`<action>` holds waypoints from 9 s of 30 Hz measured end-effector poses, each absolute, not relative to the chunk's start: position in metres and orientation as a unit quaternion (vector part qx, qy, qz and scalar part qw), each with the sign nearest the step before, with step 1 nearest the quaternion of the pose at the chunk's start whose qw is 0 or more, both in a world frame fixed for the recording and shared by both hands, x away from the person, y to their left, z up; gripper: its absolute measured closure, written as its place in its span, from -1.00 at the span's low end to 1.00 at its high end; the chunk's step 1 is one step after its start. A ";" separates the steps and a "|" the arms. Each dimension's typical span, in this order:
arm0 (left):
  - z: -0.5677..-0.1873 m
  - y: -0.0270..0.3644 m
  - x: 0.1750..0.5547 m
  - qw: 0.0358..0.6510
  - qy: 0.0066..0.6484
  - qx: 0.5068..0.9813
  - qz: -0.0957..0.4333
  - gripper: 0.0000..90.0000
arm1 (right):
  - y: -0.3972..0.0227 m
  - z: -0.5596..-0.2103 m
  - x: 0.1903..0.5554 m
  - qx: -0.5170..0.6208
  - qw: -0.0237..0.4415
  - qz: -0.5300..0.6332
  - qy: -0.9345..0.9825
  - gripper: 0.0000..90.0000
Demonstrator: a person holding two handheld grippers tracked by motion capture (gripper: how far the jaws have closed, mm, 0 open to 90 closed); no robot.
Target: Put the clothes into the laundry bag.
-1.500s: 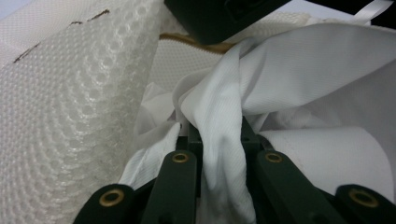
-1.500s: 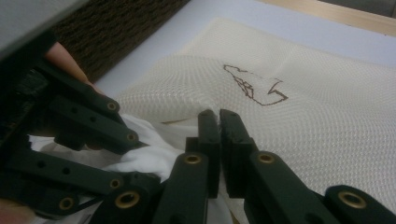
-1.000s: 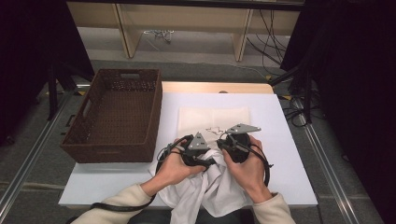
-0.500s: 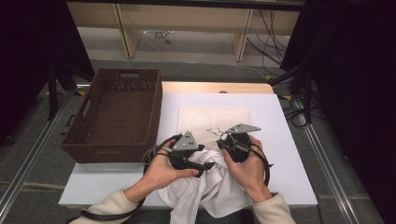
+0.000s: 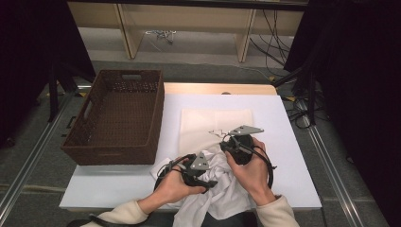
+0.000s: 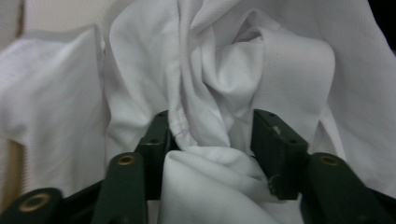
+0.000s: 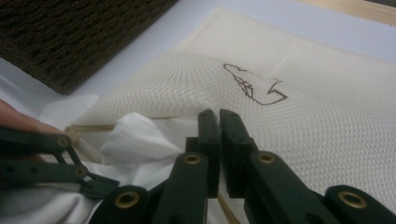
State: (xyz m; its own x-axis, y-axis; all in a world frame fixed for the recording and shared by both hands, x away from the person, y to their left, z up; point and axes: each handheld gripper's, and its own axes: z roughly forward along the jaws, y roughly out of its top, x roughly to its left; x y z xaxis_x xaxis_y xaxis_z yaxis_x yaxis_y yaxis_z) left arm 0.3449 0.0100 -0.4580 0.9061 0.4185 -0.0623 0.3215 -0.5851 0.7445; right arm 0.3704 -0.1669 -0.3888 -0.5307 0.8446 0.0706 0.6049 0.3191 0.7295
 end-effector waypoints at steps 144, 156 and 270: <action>-0.480 0.014 0.343 0.428 0.244 0.867 0.070 0.92 | -0.164 -0.380 0.365 0.435 0.176 0.374 0.800 0.98; -0.451 0.006 0.357 0.482 0.254 0.833 0.098 0.95 | -0.162 -0.375 0.360 0.422 0.185 0.384 0.800 0.98; -0.451 0.066 0.316 0.413 0.246 0.865 0.143 -0.29 | -0.161 -0.379 0.363 0.440 0.163 0.378 0.798 0.98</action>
